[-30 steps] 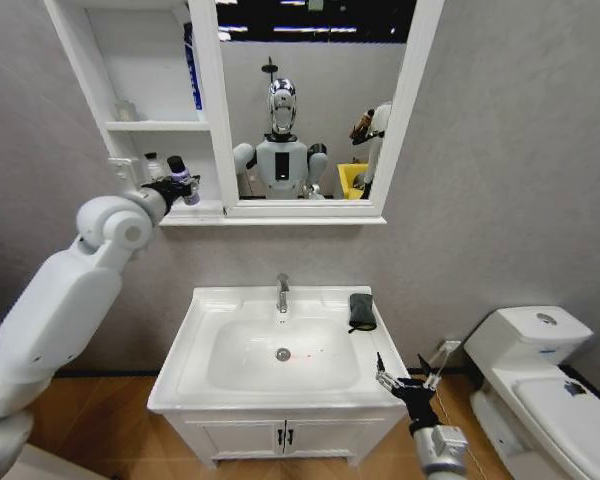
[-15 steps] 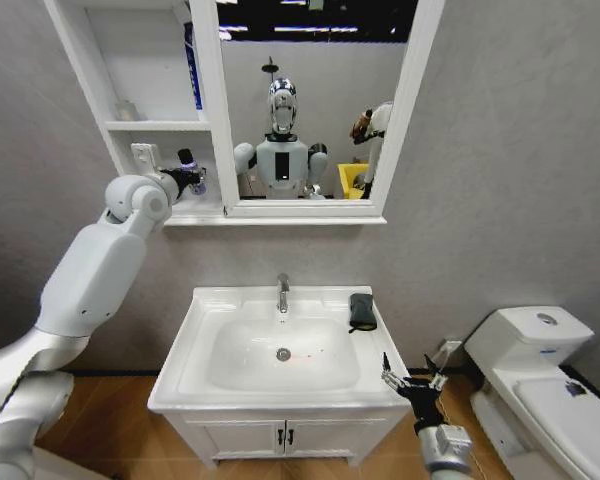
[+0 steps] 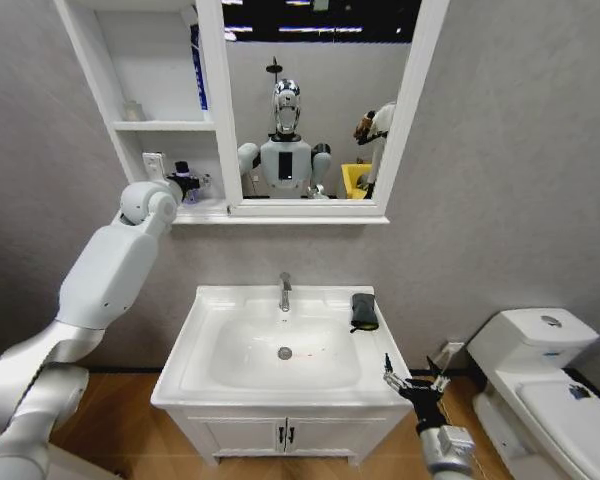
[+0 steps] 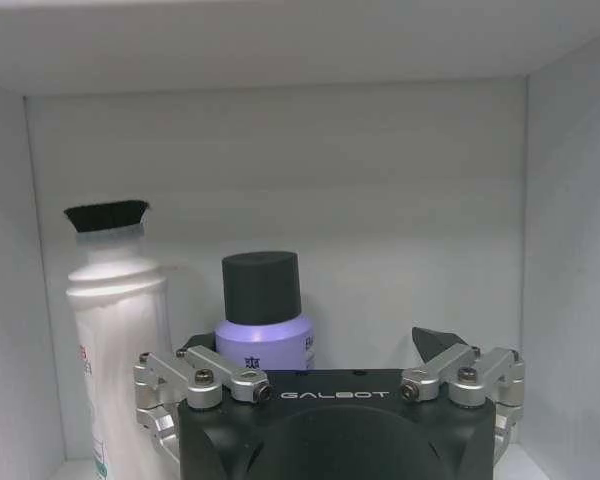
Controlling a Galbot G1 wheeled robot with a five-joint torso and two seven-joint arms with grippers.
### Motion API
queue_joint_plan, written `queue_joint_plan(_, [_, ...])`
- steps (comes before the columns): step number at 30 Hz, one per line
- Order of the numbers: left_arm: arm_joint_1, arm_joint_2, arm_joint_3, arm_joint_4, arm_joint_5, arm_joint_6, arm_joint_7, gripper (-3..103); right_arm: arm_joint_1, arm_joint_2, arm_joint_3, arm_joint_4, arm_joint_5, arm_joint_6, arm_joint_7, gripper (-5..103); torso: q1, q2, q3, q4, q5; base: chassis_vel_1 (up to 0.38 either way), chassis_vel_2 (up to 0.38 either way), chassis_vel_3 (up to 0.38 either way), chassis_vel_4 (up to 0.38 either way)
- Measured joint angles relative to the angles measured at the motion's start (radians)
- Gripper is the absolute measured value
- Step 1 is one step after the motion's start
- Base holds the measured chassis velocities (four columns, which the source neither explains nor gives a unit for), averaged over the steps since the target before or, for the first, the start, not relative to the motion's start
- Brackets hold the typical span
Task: Move facial cleanser and shampoo from washbasin to cabinet, then wipe washbasin with towel.
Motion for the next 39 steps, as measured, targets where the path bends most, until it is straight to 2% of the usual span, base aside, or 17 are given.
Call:
queue_joint_plan(8, [0.043,0.024,-0.046,-0.069,0.011,-0.002,-0.019,100,0.0,0.001,-0.004,0.009,-0.001,-0.013,0.0,100,-0.001,0.0,0.0,0.0003,0.0,0.0,0.0,0.0,0.0])
queue_joint_plan(11, [0.081,0.048,-0.068,-0.125,-0.01,0.002,-0.028,100,0.005,0.001,-0.01,0.014,-0.003,-0.023,0.0,100,-0.001,0.0,0.0,0.0004,0.0,0.0,0.0,0.0,0.0])
queue_joint_plan(21, [0.141,0.084,-0.117,-0.203,-0.043,0.001,-0.032,100,0.01,0.0,-0.02,0.032,-0.01,-0.043,0.0,100,-0.001,0.0,0.0,0.0003,0.0,0.0,0.0,0.0,0.0])
queue_joint_plan(25, [0.183,0.111,-0.151,-0.269,-0.068,0.011,-0.056,100,0.01,0.0,-0.019,0.037,-0.011,-0.045,0.0,100,-0.001,0.0,0.0,0.0003,0.0001,0.0,0.0,0.0,0.0])
queue_joint_plan(27, [0.248,0.158,-0.194,-0.375,-0.105,0.017,-0.09,100,0.012,0.0,-0.018,0.045,-0.011,-0.05,0.001,100,-0.001,0.0,0.0,0.0004,-0.0001,0.0,0.0,0.0,0.0])
queue_joint_plan(30, [0.29,0.182,-0.224,-0.43,-0.114,0.015,-0.103,100,0.014,0.0,-0.02,0.051,-0.01,-0.056,0.001,100,-0.001,0.0,0.0,0.0005,0.0002,0.0,0.0,0.0,0.0])
queue_joint_plan(33, [0.478,0.23,-0.355,-0.584,-0.165,0.005,-0.149,100,0.022,0.001,-0.024,0.068,-0.008,-0.075,0.002,100,-0.001,0.001,-0.001,0.0007,0.0003,0.0,0.0,0.0,0.0])
queue_joint_plan(34, [0.478,0.23,-0.355,-0.584,-0.165,0.005,-0.149,100,0.022,0.001,-0.024,0.068,-0.008,-0.075,0.002,100,-0.001,0.001,-0.001,0.0007,0.0003,0.0,0.0,0.0,0.0])
queue_joint_plan(35, [0.57,0.231,-0.408,-0.635,-0.177,-0.002,-0.161,100,0.026,0.001,-0.025,0.072,-0.006,-0.078,0.003,100,-0.001,0.001,-0.001,0.0006,0.0001,0.0,0.0,0.0,0.0])
queue_joint_plan(36, [0.663,0.224,-0.463,-0.682,-0.165,-0.011,-0.163,100,0.029,0.001,-0.024,0.076,-0.004,-0.081,0.002,100,-0.001,0.0,-0.001,0.0004,-0.0002,0.0,0.0,0.0,0.0])
queue_joint_plan(37, [0.663,0.224,-0.463,-0.682,-0.165,-0.011,-0.163,100,0.029,0.001,-0.024,0.076,-0.004,-0.081,0.002,100,-0.001,0.0,-0.001,0.0004,-0.0002,0.0,0.0,0.0,0.0])
queue_joint_plan(38, [0.826,0.192,-0.556,-0.747,-0.097,-0.041,-0.123,100,0.032,0.0,-0.024,0.085,0.001,-0.087,0.0,100,-0.001,0.001,-0.001,0.0002,0.0001,0.0,0.0,0.0,0.0])
queue_joint_plan(39, [0.826,0.192,-0.556,-0.747,-0.097,-0.041,-0.123,100,0.032,0.0,-0.024,0.085,0.001,-0.087,0.0,100,-0.001,0.001,-0.001,0.0002,0.0001,0.0,0.0,0.0,0.0])
